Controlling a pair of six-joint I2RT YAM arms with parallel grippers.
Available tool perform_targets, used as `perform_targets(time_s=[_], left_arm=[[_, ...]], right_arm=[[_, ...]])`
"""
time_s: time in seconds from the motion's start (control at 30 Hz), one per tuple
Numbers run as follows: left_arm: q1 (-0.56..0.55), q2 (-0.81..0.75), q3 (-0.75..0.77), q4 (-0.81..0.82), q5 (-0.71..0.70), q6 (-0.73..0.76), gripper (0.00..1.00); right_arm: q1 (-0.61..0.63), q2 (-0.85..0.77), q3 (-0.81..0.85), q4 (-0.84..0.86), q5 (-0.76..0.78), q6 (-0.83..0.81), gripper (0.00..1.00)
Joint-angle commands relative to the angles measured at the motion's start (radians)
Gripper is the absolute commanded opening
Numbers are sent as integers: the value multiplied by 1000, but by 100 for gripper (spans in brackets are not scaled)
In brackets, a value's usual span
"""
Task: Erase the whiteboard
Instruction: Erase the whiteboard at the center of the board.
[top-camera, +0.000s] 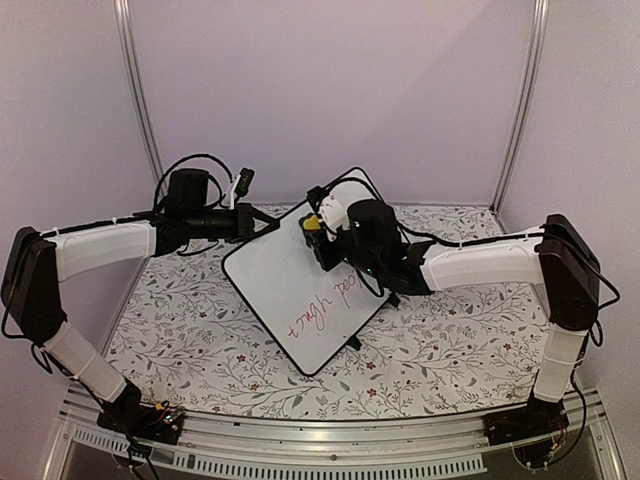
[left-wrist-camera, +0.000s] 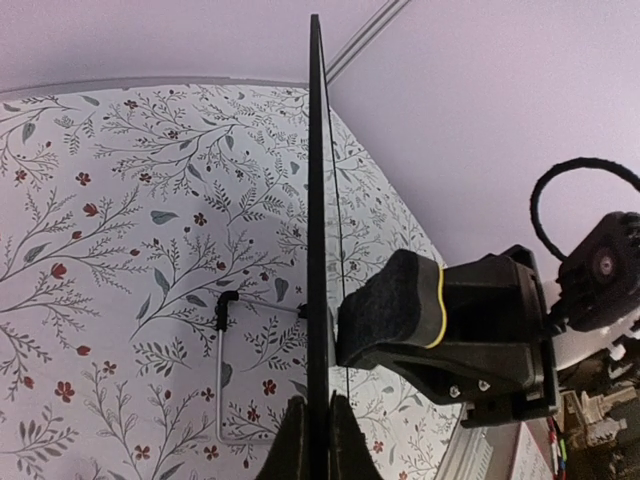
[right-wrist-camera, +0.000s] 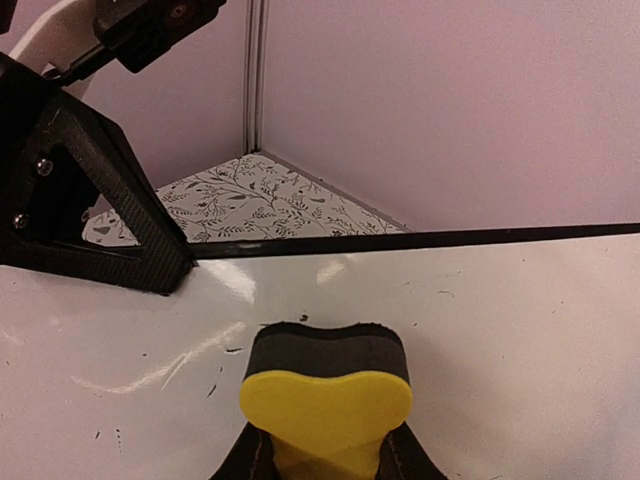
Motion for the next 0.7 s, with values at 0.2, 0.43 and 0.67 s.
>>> perform_targets(time_s=[0.2, 0.43, 0.67], left_arm=[[-13, -16, 17, 25, 28, 29, 0], [-14, -14, 16, 27, 29, 27, 0], [-13, -18, 16, 27, 29, 29, 0]], right_arm=[[-3, -44, -195, 12, -6, 46, 0], [-2, -79, -237, 21, 6, 57, 0], [-5, -45, -139, 16, 15, 25, 0]])
